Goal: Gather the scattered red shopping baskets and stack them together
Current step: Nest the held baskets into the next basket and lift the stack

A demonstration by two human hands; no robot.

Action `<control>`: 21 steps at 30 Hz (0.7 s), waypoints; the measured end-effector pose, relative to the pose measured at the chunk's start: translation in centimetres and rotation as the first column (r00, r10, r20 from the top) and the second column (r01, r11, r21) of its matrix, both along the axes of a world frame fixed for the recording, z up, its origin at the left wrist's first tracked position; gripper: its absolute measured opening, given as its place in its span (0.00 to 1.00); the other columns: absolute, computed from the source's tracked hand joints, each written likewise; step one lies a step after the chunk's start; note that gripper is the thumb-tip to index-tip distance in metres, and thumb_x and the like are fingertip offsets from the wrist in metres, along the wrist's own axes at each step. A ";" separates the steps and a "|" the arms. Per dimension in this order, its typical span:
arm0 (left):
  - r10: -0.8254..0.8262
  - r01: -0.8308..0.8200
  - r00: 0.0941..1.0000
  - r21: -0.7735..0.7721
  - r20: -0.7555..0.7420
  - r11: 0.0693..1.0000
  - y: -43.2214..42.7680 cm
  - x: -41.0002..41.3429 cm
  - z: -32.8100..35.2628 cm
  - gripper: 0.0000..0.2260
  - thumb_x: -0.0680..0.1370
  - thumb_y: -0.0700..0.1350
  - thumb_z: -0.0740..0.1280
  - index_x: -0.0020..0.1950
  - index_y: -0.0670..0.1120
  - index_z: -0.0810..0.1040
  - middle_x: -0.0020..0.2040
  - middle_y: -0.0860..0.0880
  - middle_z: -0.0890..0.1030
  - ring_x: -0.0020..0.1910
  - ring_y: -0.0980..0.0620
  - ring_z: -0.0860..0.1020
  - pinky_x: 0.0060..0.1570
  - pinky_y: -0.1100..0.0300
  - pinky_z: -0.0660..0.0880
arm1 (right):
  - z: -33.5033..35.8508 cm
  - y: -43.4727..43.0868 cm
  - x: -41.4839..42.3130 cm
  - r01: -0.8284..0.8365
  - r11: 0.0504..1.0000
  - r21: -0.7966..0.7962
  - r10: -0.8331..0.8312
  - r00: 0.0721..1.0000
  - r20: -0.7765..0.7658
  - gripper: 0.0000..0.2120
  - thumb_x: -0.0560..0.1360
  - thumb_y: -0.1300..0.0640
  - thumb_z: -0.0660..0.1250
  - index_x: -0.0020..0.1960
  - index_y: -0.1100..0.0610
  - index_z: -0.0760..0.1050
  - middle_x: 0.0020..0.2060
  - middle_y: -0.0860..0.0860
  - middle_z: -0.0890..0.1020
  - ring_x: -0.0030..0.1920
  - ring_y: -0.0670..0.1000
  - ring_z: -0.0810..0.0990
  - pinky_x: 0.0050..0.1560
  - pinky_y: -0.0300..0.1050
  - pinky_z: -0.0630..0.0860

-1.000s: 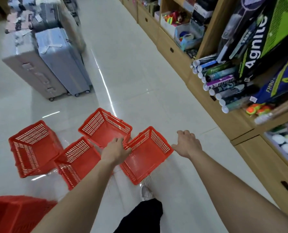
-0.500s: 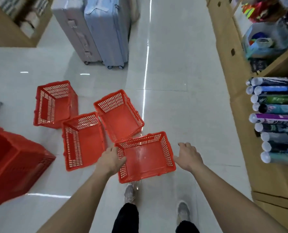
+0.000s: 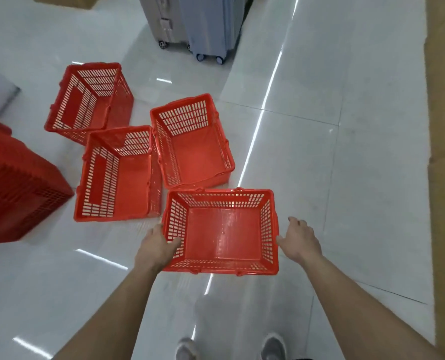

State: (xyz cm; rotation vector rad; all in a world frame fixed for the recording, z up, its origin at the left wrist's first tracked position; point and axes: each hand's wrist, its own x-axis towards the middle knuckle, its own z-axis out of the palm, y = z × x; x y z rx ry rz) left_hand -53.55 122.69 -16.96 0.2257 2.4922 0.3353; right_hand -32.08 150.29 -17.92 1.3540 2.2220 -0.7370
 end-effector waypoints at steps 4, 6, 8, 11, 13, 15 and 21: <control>0.029 -0.030 0.999 -0.012 -0.043 0.999 -1.6 -2.0 -8.1 0.35 0.72 0.64 0.68 0.73 0.46 0.67 0.67 0.43 0.75 0.62 0.42 0.77 0.58 0.44 0.75 | -8.0 -0.5 -1.2 0.009 1.000 -0.012 -0.009 0.999 -0.034 0.29 0.75 0.46 0.65 0.72 0.58 0.64 0.64 0.59 0.73 0.64 0.61 0.72 0.61 0.55 0.71; 0.043 -0.043 0.998 -0.004 -0.043 0.999 -2.3 -3.2 -12.0 0.35 0.72 0.63 0.69 0.72 0.45 0.68 0.67 0.42 0.75 0.62 0.41 0.77 0.59 0.44 0.74 | -11.8 -0.9 -1.7 0.010 1.000 0.010 -0.010 0.999 -0.038 0.28 0.75 0.47 0.65 0.71 0.58 0.64 0.64 0.60 0.72 0.63 0.62 0.72 0.61 0.55 0.71; 0.057 -0.056 0.997 0.015 -0.045 0.998 -2.8 -4.2 -15.7 0.33 0.72 0.62 0.69 0.70 0.45 0.69 0.64 0.42 0.77 0.60 0.41 0.77 0.59 0.43 0.75 | -15.3 -1.2 -2.2 0.024 0.997 0.072 -0.021 0.999 -0.031 0.29 0.75 0.48 0.65 0.71 0.57 0.63 0.64 0.59 0.71 0.63 0.62 0.71 0.61 0.56 0.72; 0.102 -0.100 0.993 0.043 -0.058 0.994 -3.5 -5.0 -20.4 0.33 0.73 0.59 0.69 0.71 0.44 0.66 0.65 0.41 0.76 0.61 0.39 0.76 0.60 0.40 0.74 | -19.8 -1.8 -2.6 0.116 0.985 0.125 -0.110 0.992 -0.055 0.33 0.75 0.49 0.64 0.75 0.57 0.56 0.66 0.60 0.69 0.64 0.63 0.71 0.61 0.58 0.72; 0.137 -0.134 0.990 0.091 -0.036 0.987 -3.9 -5.3 -23.1 0.33 0.74 0.57 0.69 0.73 0.45 0.62 0.65 0.40 0.75 0.61 0.38 0.76 0.60 0.40 0.74 | -22.4 -2.1 -2.9 0.242 0.967 0.077 -0.229 0.961 -0.153 0.34 0.76 0.52 0.62 0.76 0.56 0.51 0.65 0.61 0.70 0.62 0.65 0.73 0.59 0.61 0.73; 0.175 -0.175 0.984 0.166 0.013 0.970 -4.2 -5.6 -24.8 0.32 0.75 0.54 0.69 0.73 0.46 0.61 0.65 0.41 0.77 0.59 0.39 0.79 0.59 0.40 0.76 | -24.3 -2.3 -3.1 0.315 0.946 0.074 -0.287 0.923 -0.256 0.31 0.77 0.57 0.60 0.77 0.55 0.51 0.62 0.62 0.72 0.57 0.65 0.77 0.55 0.62 0.76; 0.201 -0.186 0.979 0.277 -0.026 0.943 -5.1 -4.9 -21.4 0.27 0.76 0.53 0.70 0.71 0.47 0.66 0.61 0.46 0.80 0.55 0.44 0.81 0.55 0.45 0.79 | -21.0 -3.0 -2.3 0.330 0.938 0.106 -0.267 0.884 -0.384 0.25 0.79 0.55 0.59 0.74 0.50 0.57 0.56 0.57 0.76 0.49 0.57 0.78 0.50 0.59 0.79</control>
